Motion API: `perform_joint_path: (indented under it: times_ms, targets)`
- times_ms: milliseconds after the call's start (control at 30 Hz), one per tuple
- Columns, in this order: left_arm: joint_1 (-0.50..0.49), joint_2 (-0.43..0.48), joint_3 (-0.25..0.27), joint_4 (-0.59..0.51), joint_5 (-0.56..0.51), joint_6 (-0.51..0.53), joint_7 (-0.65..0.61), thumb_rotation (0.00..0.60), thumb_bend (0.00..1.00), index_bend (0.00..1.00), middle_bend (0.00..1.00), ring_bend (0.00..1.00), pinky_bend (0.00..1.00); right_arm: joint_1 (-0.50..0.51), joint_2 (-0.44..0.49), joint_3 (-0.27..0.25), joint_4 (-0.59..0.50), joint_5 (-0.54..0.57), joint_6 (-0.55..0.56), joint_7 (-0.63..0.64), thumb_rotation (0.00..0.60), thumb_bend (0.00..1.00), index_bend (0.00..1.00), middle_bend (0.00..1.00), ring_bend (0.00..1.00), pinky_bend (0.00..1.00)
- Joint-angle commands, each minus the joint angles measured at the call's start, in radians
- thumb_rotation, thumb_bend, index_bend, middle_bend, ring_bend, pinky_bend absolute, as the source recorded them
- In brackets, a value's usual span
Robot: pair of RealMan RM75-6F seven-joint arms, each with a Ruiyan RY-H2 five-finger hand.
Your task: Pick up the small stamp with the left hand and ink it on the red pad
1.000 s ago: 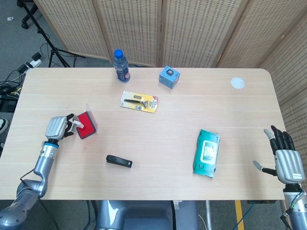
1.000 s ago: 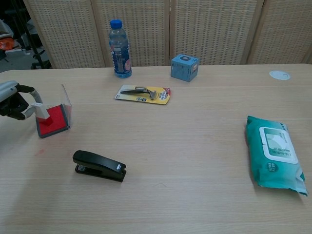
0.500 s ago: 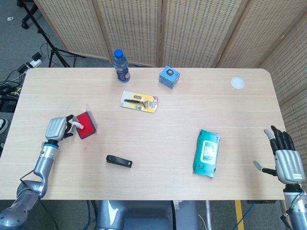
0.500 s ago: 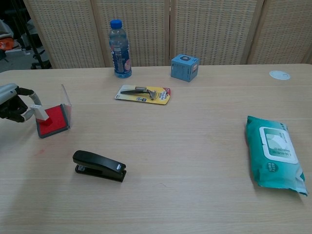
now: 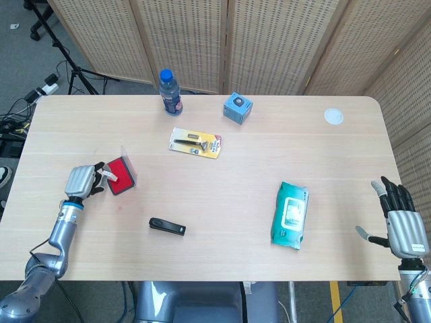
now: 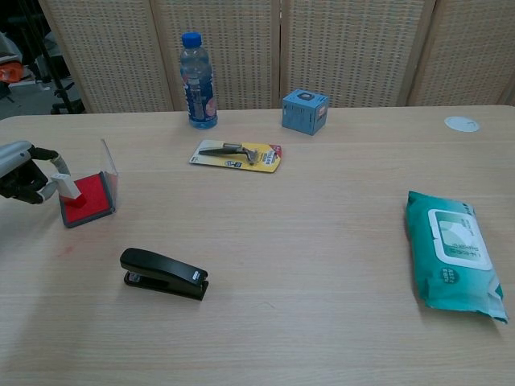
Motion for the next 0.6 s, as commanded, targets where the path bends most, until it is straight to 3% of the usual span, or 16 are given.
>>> perform_joint_path:
  times_ms: [33,600]
  targets:
    - [-0.002,-0.003,0.001,0.002,0.0,-0.006,0.004,0.6,0.57,0.63,1.0,1.0,0.99,0.0,0.001,0.0,0.0,0.0,0.0,0.001,0.6,0.0,0.0,0.0,0.0,0.0]
    - [-0.003,0.004,-0.003,-0.004,0.002,0.037,0.011,0.6,0.57,0.63,1.0,1.0,0.99,-0.003,0.006,0.001,-0.002,-0.002,0.006,0.015,0.6,0.0,0.0,0.0,0.0,0.0]
